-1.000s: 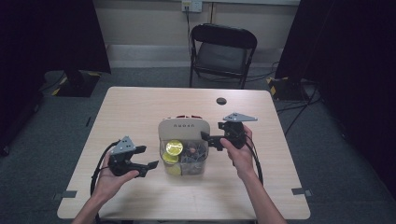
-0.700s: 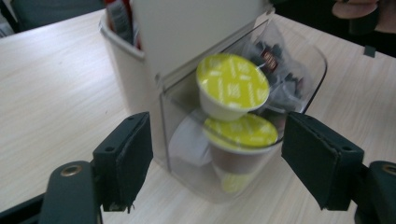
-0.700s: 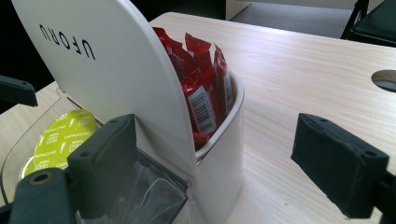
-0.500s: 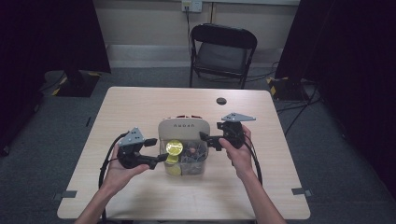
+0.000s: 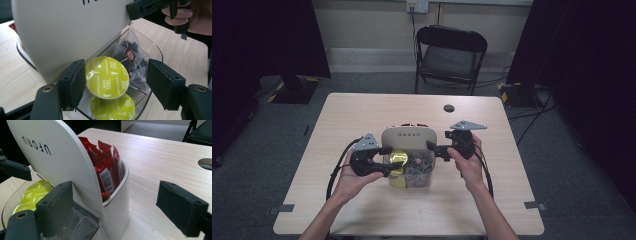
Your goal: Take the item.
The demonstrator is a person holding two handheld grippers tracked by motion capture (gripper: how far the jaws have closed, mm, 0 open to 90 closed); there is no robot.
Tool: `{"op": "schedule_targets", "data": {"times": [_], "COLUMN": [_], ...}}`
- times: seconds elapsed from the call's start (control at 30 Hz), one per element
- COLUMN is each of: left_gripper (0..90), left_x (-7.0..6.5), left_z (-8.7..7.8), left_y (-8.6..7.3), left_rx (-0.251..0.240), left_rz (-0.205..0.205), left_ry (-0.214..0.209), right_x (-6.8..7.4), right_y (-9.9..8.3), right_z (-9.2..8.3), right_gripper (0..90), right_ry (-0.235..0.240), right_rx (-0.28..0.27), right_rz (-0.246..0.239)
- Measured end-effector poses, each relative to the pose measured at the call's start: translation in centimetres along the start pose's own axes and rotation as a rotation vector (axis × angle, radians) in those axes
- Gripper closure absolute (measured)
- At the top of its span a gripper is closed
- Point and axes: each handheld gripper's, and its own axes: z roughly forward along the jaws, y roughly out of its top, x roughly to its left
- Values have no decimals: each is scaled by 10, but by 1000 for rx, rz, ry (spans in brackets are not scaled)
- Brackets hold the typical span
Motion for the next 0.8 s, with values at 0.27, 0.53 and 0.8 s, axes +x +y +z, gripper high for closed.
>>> {"op": "schedule_targets", "data": {"times": [0.27, 0.53, 0.8], "left_gripper": [306, 303, 306], "left_x": [-1, 0, -1], "left_z": [5, 9, 14], "left_y": [-5, -8, -8], "left_rx": [9, 21, 22], "left_rz": [5, 11, 6], "left_ry": [6, 26, 19], "right_x": [0, 0, 0], "right_y": [-1, -2, -2], "right_z": [2, 2, 2], "right_gripper": [130, 133, 132], "right_ry": [4, 5, 7], "right_rx": [3, 5, 4], "right_rz": [4, 1, 3]}}
